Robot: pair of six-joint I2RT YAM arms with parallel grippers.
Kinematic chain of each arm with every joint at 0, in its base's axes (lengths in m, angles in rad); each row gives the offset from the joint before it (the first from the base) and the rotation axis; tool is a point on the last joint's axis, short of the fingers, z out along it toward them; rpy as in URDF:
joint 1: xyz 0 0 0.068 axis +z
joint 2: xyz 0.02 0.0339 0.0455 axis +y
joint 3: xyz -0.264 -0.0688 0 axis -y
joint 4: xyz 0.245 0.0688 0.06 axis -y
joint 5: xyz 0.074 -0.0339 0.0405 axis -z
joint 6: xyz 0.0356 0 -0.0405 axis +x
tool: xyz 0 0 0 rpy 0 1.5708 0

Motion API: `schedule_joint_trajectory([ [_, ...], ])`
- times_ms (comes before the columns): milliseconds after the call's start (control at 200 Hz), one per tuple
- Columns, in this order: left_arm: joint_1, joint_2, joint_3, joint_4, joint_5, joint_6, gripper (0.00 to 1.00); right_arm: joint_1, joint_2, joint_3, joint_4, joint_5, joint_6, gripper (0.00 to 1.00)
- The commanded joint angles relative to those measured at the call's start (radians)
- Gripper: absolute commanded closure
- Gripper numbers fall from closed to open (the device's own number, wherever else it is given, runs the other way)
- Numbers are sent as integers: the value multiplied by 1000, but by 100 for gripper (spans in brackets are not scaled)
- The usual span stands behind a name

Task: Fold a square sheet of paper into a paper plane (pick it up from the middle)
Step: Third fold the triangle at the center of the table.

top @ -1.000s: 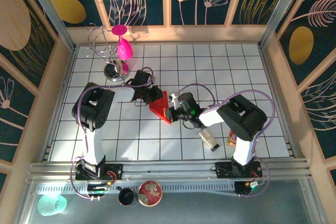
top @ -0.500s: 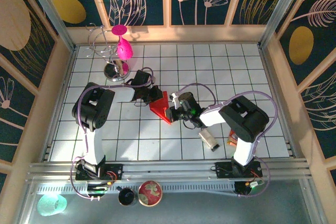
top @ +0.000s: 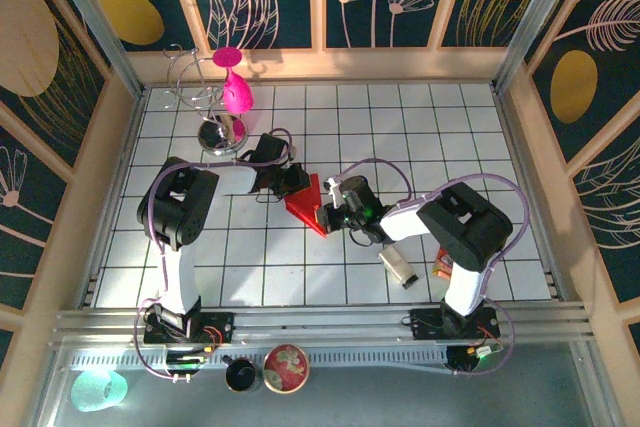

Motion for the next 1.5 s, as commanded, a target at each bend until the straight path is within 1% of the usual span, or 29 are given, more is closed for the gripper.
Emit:
schedule_joint_trajectory([
  [0, -6, 29, -6, -60, -9, 20, 90, -5, 17, 29, -14, 9, 4, 100],
  [195, -6, -10, 6, -70, -14, 15, 88, -5, 34, 31, -34, 12, 7, 100],
  [375, -6, -172, -16, -44, -89, -55, 81, -5, 38, 29, -49, 11, 10, 100],
  [566, -9, -273, -99, -26, -117, -128, 80, -5, 46, 37, -53, 7, 18, 100],
  [586, -11, -305, -110, -26, -117, -133, 80, -5, 45, 37, -54, 8, 18, 100],
  [771, -58, -371, -210, -28, -151, -192, 82, -5, 56, 44, -58, -11, 28, 100],
  [911, -88, -377, -254, -22, -176, -229, 86, -5, 63, 44, -59, -11, 33, 100],
  [1126, -136, -338, -269, 6, -208, -295, 91, -5, 63, 47, -66, -2, 32, 100],
  [1221, -144, -328, -289, 35, -216, -331, 94, -4, 62, 47, -67, 3, 32, 100],
  [1497, -146, -314, -315, 28, -229, -355, 95, -5, 62, 46, -69, 7, 30, 100],
])
